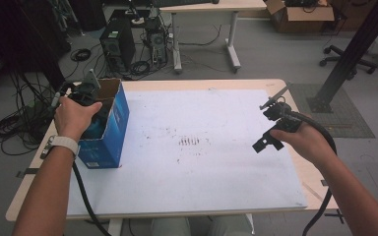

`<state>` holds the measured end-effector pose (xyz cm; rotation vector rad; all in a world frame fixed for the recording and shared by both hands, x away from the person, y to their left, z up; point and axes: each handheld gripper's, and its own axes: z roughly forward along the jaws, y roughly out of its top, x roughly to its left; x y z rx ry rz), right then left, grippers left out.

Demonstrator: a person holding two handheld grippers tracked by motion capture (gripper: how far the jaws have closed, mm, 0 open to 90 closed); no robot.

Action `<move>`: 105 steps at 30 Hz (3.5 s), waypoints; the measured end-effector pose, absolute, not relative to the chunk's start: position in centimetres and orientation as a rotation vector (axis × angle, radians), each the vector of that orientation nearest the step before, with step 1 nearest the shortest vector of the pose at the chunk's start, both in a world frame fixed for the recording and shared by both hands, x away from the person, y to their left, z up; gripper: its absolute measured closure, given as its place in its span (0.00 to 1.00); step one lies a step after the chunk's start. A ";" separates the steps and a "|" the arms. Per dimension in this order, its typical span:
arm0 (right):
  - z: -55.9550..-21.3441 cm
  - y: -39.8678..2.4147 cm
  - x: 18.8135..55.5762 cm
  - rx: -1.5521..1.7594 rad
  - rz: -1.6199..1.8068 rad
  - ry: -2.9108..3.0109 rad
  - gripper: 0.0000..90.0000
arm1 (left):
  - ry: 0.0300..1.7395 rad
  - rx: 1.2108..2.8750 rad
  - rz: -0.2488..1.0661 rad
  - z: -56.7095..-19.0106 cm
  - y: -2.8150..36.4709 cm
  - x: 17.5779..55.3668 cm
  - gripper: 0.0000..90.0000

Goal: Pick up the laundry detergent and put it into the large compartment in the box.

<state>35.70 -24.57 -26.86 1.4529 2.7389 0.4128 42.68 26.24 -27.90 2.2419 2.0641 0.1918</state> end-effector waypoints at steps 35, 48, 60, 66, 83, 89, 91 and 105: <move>-25.7 -24.6 35.1 1.426 0.445 2.728 0.08 | 1.989 2.146 0.332 -20.4 25.3 41.1 0.28; -25.6 -25.1 34.9 1.442 0.457 2.721 0.08 | 1.815 2.202 0.291 -16.5 21.8 39.1 0.28; -25.2 -25.3 34.6 1.438 0.471 2.720 0.08 | 1.562 2.332 0.155 -15.8 16.5 37.1 0.23; -25.1 -25.2 34.5 1.430 0.476 2.723 0.08 | 1.491 2.374 0.144 -16.1 14.6 36.2 0.21; -24.7 -25.1 34.5 1.418 0.494 2.722 0.08 | 1.398 2.412 0.099 -16.7 11.9 34.7 0.05; -24.7 -24.6 34.6 1.406 0.490 2.734 0.08 | 1.379 2.427 0.086 -17.5 11.1 34.7 0.05; -24.7 -24.6 34.8 1.406 0.500 2.729 0.08 | 1.374 2.420 0.081 -17.6 10.9 34.7 0.05; -24.7 -24.6 34.8 1.397 0.499 2.737 0.08 | 1.371 2.424 0.070 -18.3 10.3 34.8 0.06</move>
